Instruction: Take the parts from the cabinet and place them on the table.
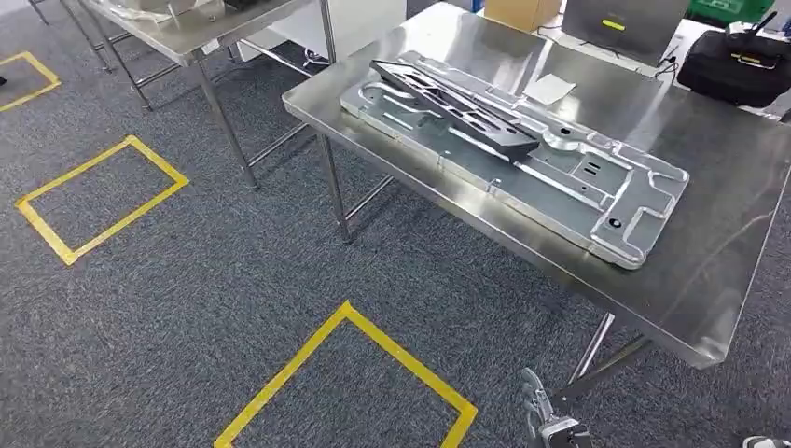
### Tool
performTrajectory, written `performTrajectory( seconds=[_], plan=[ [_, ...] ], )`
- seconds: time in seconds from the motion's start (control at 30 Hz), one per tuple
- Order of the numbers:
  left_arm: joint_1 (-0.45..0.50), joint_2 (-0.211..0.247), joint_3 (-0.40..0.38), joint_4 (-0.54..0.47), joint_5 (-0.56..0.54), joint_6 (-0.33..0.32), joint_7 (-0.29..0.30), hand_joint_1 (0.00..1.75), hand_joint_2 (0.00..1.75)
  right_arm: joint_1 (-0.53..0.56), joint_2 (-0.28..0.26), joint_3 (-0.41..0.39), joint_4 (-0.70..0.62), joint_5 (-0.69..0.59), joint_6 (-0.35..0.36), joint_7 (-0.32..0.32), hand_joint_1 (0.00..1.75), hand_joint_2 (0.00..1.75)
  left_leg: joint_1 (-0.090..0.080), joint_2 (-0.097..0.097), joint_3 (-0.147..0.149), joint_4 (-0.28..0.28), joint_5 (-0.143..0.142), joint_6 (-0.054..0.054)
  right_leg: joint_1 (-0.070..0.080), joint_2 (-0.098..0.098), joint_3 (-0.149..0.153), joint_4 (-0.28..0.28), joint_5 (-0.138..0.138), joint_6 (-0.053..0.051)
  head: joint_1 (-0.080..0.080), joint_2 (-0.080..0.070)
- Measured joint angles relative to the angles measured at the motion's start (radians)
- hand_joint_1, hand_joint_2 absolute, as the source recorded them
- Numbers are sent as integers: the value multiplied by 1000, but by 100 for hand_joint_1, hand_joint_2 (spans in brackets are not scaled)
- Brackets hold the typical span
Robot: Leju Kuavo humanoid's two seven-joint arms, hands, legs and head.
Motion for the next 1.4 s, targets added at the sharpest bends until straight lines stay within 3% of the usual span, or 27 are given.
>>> performTrajectory(
  seconds=[0.07,0.1,0.13,0.2,0.27,0.3,0.33,0.37,0.47,0.53,0.6,0.63,0.7,0.77,0.83,0.87,0.97,1.0,1.03,1.1,1.13,1.17,1.23,1.27,1.3,1.33,1.4],
  plan=[
    [-15,-2,47,0,-47,-19,-22,0,0,-17,0,2,12,-11,13,0,0,0,-1,3,-34,3,23,8,-1,2,-32,121,-130,5,3,0],
    [-21,-4,68,0,-61,-23,-30,0,0,-27,0,2,18,-14,17,0,0,0,-1,5,-52,7,34,8,-1,2,-48,196,-172,8,3,0],
    [-29,-5,90,0,-73,-27,-34,0,0,-34,0,2,24,-15,19,-1,0,0,-1,7,-71,12,44,6,-1,2,-55,251,-180,12,3,0],
    [-39,-6,120,0,-84,-32,-38,0,0,-42,0,2,35,-18,22,-2,0,0,1,8,-111,29,63,1,-6,1,-18,253,-115,18,3,0],
    [-42,-7,136,0,-90,-33,-38,0,0,-48,0,3,41,-21,23,-3,0,0,5,7,-156,60,76,-11,-13,1,90,121,-55,25,3,0],
    [-42,-7,143,0,-91,-33,-38,0,0,-51,0,3,44,-22,26,-5,0,0,5,7,-173,79,80,-17,-17,1,159,29,-84,28,4,0],
    [-42,-7,148,0,-91,-33,-38,0,0,-54,0,2,45,-22,28,-6,0,0,4,6,-189,98,81,-21,-8,2,198,-44,-114,25,8,0],
    [-42,-7,151,0,-91,-32,-37,0,0,-55,0,2,47,-23,29,-8,0,0,3,6,-191,101,87,-29,-4,3,192,-43,-125,8,6,0],
    [-43,-6,161,0,-89,-30,-30,0,0,-55,1,2,52,-23,31,-10,0,0,7,3,-199,102,106,-47,-7,-1,172,-42,-102,-21,11,0],
    [-42,-6,163,0,-86,-30,-26,0,0,-57,2,2,54,-24,34,-10,0,0,12,-1,-225,166,7,-61,-7,-4,149,-41,-80,-41,6,0],
    [-42,-6,164,0,-84,-30,-22,0,0,-56,3,2,55,-24,34,-10,0,0,16,-1,-261,314,-101,-71,-4,-4,120,-39,-57,-43,5,0],
    [-43,-6,164,0,-84,-30,-22,0,0,-56,3,2,56,-24,35,-10,0,0,18,-1,-270,379,-122,-73,-3,-4,105,-37,-46,-43,6,0],
    [-43,-6,164,0,-84,-30,-20,0,0,-57,3,2,59,-25,36,-10,0,0,20,-1,-236,400,-77,-73,-1,-5,72,-32,-25,-39,6,0],
    [-44,-6,164,0,-84,-30,-20,0,0,-56,4,2,59,-26,39,-10,0,0,19,-2,-124,259,-15,-65,0,-2,44,-25,-6,-35,5,0],
    [-46,-6,164,0,-85,-25,-20,0,0,-53,5,2,58,-26,37,-10,0,0,13,-6,25,63,-45,-48,5,0,30,-23,11,-25,6,0],
    [-48,-6,164,0,-86,-21,-21,0,0,-50,5,2,58,-25,32,-12,0,0,10,-6,38,20,-54,-44,4,-3,26,-23,23,-19,7,0],
    [-47,-6,164,0,-88,-11,-23,0,0,-36,4,2,52,-23,27,-14,0,0,4,-5,10,16,-20,-23,0,-4,16,-37,54,4,11,0],
    [-48,-7,164,0,-88,-11,-23,0,0,-33,4,1,52,-23,26,-14,0,0,8,3,0,10,-7,-14,-4,-2,9,-23,27,6,10,0],
    [-49,-8,164,0,-88,-11,-23,0,0,-30,5,1,52,-23,26,-14,0,0,6,3,-14,10,3,0,-2,0,-8,15,-32,4,13,0],
    [-49,-8,164,0,-88,-10,-23,0,0,-25,5,-1,52,-22,25,-14,0,0,1,5,-45,15,25,8,-1,1,-50,171,-154,6,19,0],
    [-49,-8,164,0,-88,-10,-23,0,0,-25,5,-2,52,-23,25,-14,0,0,-1,6,-63,19,35,8,0,2,-66,240,-182,8,21,0],
    [-49,-8,164,0,-88,-10,-23,0,0,-24,5,-2,52,-23,25,-15,0,0,-3,6,-77,25,45,8,0,2,-67,281,-177,8,21,0],
    [-49,-9,164,0,-88,-10,-23,0,0,-22,5,-1,52,-23,25,-15,0,0,-4,6,-116,42,60,4,0,2,-10,239,-105,5,21,0],
    [-49,-9,164,1,-88,-10,-23,0,0,-22,5,-2,52,-23,25,-15,0,0,-4,6,-134,53,65,2,1,2,48,163,-70,2,21,0],
    [-49,-9,164,1,-88,-10,-23,0,0,-23,5,-2,51,-22,25,-14,0,0,-3,5,-147,66,69,-1,5,2,124,60,-60,-6,21,0],
    [-49,-12,164,1,-88,-10,-23,0,0,-23,5,-2,49,-22,25,-14,0,0,-6,5,-159,78,72,-5,11,-1,185,-30,-88,-15,21,0],
    [-49,-12,164,1,-89,-10,-23,0,0,-21,5,-2,44,-22,25,-15,0,0,-2,7,-166,82,86,-18,14,-1,193,-66,-98,-17,21,0]
  ],
)
